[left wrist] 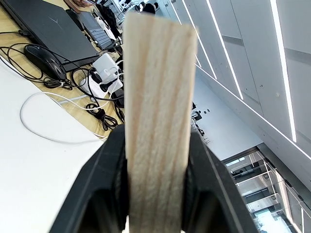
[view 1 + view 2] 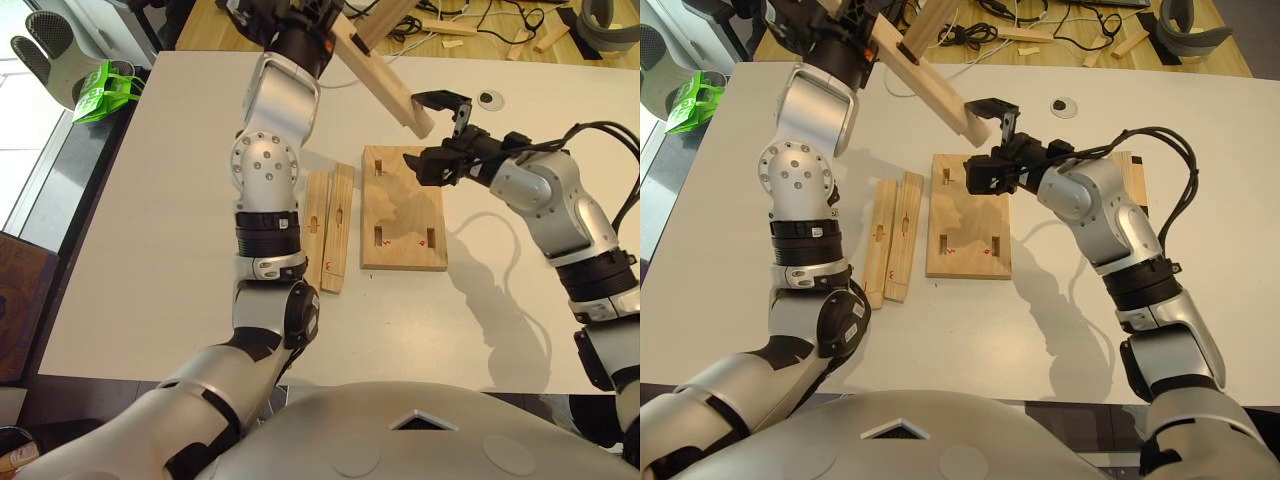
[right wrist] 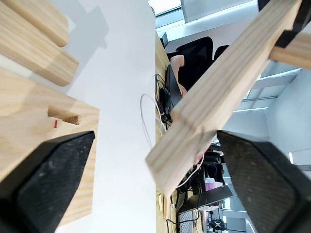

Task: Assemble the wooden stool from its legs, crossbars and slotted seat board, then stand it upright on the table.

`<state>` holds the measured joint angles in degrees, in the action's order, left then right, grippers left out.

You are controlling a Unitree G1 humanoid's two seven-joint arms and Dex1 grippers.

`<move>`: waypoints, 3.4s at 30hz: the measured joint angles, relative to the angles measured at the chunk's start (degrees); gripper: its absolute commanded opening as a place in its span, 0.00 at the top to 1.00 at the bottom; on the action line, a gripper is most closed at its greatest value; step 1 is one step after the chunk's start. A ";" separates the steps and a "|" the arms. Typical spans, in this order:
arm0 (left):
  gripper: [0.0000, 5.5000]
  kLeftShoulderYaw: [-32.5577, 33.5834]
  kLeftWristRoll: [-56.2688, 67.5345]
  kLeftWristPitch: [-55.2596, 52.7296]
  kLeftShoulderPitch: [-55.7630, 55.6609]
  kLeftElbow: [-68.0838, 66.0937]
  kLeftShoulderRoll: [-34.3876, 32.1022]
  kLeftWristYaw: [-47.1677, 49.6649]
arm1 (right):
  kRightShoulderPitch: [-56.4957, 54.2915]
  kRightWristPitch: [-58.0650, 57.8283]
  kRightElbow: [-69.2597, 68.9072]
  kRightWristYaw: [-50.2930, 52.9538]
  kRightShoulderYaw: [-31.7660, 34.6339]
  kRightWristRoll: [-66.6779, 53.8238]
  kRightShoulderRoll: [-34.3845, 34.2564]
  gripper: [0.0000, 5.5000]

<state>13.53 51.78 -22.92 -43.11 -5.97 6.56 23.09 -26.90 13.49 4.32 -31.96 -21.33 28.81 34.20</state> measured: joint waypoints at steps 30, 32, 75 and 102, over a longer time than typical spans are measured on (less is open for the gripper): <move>0.81 -4.10 -27.08 5.84 -0.81 9.20 -7.21 -12.56 | 13.51 -49.04 -36.24 -48.53 5.09 -49.25 24.97 0.90; 0.81 -4.04 -27.24 5.84 -0.85 9.24 -6.66 -12.56 | 13.30 -48.88 -35.69 -49.74 3.66 -48.64 25.54 0.96; 0.81 -4.33 -28.83 3.79 -2.06 9.32 -4.17 -13.30 | -8.35 -41.96 -0.94 -10.38 -0.58 -17.73 -11.19 1.00; 0.81 -5.00 -30.30 1.79 -0.09 9.86 -4.01 -13.92 | -4.98 -28.56 15.49 -17.08 -2.30 -17.58 -13.88 1.00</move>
<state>8.54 21.47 -21.12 -43.20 3.89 2.55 9.17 -31.88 -15.07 19.82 -49.04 -23.62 11.22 20.33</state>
